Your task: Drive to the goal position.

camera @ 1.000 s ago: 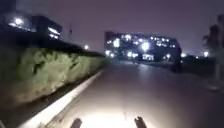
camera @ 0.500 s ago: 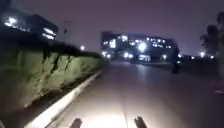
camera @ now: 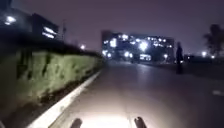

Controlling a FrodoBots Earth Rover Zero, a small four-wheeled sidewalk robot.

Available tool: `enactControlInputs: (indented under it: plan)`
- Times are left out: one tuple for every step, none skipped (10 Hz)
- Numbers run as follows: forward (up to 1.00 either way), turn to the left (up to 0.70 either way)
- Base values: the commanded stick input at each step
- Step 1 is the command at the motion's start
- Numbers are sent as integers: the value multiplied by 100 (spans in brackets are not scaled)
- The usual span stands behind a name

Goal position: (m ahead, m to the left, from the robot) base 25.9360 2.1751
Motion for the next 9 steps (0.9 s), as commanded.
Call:
enactControlInputs:
  plan:
    - [100,0]
    - [100,0]
    - [100,0]
    - [100,0]
    - [100,-40]
    - [100,-15]
    - [100,0]
    - [100,0]
    - [100,0]
